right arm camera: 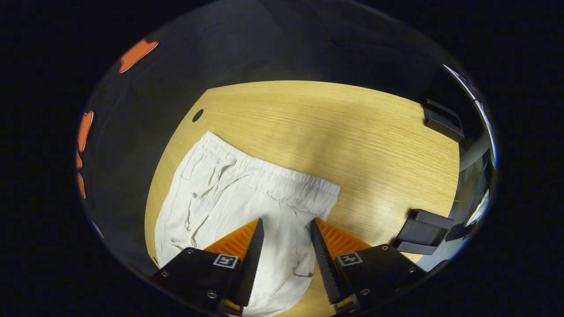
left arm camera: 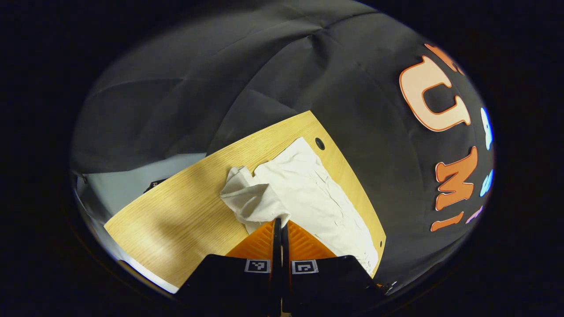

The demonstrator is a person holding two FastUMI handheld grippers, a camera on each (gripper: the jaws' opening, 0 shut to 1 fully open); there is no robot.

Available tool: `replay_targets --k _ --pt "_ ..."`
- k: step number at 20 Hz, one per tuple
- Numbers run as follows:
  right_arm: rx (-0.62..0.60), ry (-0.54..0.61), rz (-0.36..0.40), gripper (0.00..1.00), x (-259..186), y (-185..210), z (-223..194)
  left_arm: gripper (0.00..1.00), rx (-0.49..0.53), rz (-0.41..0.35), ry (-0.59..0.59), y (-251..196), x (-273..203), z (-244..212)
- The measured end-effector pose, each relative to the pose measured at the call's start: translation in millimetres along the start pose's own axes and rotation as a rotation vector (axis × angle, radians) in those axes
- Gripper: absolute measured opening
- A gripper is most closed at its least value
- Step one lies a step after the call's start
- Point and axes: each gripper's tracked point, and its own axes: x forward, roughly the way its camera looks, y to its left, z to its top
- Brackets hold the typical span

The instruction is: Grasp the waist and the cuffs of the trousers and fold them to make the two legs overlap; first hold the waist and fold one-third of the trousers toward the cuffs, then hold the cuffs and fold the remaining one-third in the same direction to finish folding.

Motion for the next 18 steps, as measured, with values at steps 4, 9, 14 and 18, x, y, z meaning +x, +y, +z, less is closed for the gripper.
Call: replay_targets --k 4,9,14,18 --pt "0.134 0.025 0.066 0.02 4 1 -3 0.04 0.001 0.009 -0.016 -2 -5 0" --pt "0.268 -0.01 0.22 0.0 -15 10 11 0.04 0.019 -0.038 -0.038 -18 -15 3" --pt "0.35 -0.026 0.327 0.01 -27 30 24 0.04 0.02 -0.097 -0.089 -40 -18 24" --pt "0.334 -0.032 0.363 0.0 -34 50 37 0.02 0.052 -0.103 -0.099 -55 -6 34"
